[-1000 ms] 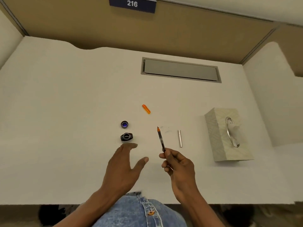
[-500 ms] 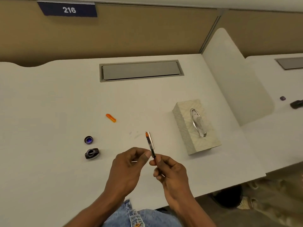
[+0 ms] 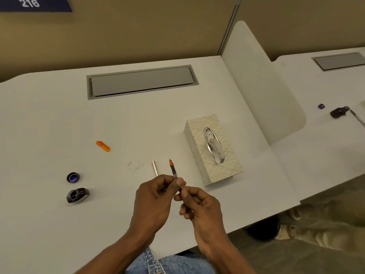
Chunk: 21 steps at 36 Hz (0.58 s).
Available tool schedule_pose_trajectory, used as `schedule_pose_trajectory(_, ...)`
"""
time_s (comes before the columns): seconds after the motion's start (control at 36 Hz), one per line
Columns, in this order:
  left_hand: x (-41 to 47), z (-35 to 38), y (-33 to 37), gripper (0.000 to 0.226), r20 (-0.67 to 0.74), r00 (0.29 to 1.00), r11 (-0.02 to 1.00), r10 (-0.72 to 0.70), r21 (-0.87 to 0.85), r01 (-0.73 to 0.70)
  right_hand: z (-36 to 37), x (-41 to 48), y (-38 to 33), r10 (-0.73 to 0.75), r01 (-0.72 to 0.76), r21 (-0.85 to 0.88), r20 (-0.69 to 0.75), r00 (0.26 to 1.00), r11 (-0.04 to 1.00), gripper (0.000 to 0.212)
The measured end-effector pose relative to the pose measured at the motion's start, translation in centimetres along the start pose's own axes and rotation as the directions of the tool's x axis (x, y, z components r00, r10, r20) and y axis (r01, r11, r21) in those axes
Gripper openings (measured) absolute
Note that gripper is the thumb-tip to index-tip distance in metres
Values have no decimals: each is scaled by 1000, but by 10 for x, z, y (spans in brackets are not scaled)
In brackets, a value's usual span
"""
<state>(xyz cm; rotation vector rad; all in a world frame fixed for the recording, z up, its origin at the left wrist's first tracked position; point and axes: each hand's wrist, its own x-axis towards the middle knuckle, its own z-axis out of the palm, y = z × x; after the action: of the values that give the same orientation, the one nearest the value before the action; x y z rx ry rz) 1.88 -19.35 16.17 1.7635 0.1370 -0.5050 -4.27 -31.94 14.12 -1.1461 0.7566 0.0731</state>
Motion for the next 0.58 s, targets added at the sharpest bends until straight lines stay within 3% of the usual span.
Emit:
schedule_pose_trajectory(0.08,5,8,0,17,-11,1000,999,28,16,-28,-9,5,-7,-66,68,-105,16,998,992,16)
schedule_pose_trajectory(0.17,12,15,1,19,-26,998,998,55,35,-54,-21,17,-14,-247,207,-339,-79,966,918,12)
schedule_pose_trajectory(0.22,17,20,4,21,-17,998,998,57,30,-56,-33,28,-18,-439,329,-483,-133,889,811,12)
schedule_pose_trajectory(0.33,25,32,7,29,22,996,994,86,63,-87,-58,58,-34,-752,486,-734,-52,657,475,16)
schedule_pose_trajectory(0.42,32,41,5,41,60,993,989,104,99,-109,-73,89,-48,-815,470,-820,7,579,327,27)
schedule_pose_trajectory(0.58,43,57,1,31,108,987,987,119,95,-130,-86,133,-59,-808,412,-899,131,574,147,49)
